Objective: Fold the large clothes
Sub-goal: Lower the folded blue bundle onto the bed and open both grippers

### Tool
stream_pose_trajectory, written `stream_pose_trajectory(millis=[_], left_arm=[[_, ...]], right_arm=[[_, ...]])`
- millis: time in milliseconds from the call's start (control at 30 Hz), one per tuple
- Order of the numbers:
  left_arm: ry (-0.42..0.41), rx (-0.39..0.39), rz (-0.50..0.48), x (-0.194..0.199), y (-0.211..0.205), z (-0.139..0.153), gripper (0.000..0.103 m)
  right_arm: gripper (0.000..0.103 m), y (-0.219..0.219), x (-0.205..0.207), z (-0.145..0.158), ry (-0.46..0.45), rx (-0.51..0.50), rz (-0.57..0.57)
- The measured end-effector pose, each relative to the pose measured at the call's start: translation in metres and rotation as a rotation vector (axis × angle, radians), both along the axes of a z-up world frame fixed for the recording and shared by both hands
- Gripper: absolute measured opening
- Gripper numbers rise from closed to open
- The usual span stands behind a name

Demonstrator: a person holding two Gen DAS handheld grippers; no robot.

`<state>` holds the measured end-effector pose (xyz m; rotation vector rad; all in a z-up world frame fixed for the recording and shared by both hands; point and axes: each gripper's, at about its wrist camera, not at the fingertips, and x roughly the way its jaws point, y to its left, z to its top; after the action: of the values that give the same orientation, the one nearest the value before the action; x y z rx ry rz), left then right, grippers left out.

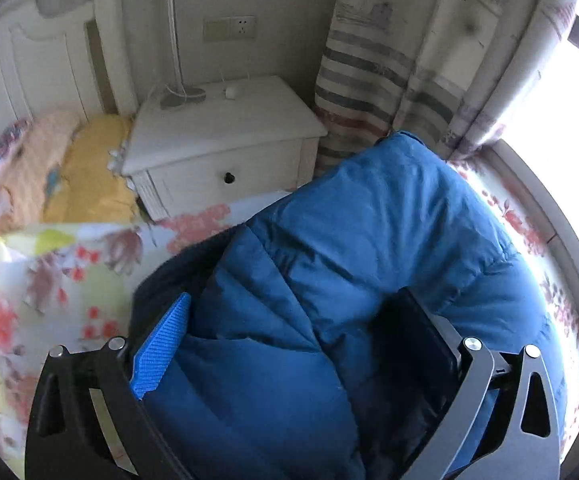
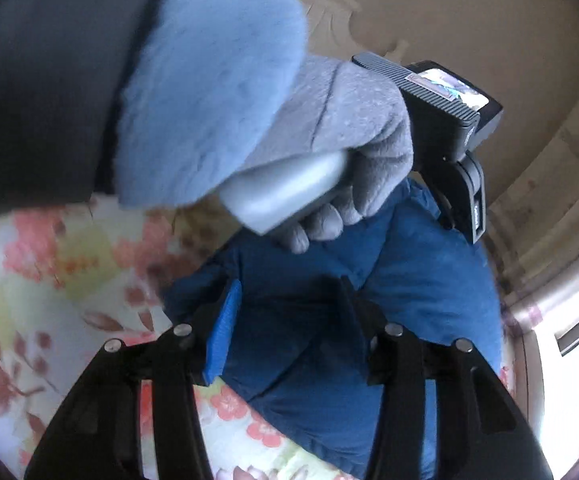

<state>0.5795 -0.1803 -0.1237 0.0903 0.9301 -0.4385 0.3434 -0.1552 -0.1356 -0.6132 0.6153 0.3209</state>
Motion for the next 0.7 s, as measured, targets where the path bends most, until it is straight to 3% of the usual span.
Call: stream_pose_trajectory(millis=[167, 267, 367, 500, 633, 700], left_arm=[[-0.002, -0.022, -0.003, 0.005, 0.004, -0.013, 0.099], [-0.017, -0.018, 0.003, 0.003, 0.003, -0.013, 0.099], [-0.034, -0.010, 0.006, -0.001, 0.001, -0.009, 0.099], [-0.045, -0.017, 0.007, -0.002, 0.002, -0.010, 0.099], [-0.053, -0.024, 0.008, -0.002, 0.003, -0.011, 0.099], [-0.057, -0.029, 0.009, -0.002, 0.003, -0.011, 0.099]], right_arm=[[0.050, 0.014, 0.000, -0.022, -0.020, -0.058, -0.016], [0.047, 0.012, -0.008, -0.018, -0.024, -0.056, 0.006], [0.048, -0.011, -0.036, 0.013, -0.039, 0.085, 0.020], [0.054, -0.086, -0.056, 0.042, -0.134, 0.236, -0.190], [0.059, -0.148, -0.042, 0.031, -0.053, 0.343, -0.365], [0.067, -0.156, -0.029, 0.008, 0.024, 0.384, -0.368]])
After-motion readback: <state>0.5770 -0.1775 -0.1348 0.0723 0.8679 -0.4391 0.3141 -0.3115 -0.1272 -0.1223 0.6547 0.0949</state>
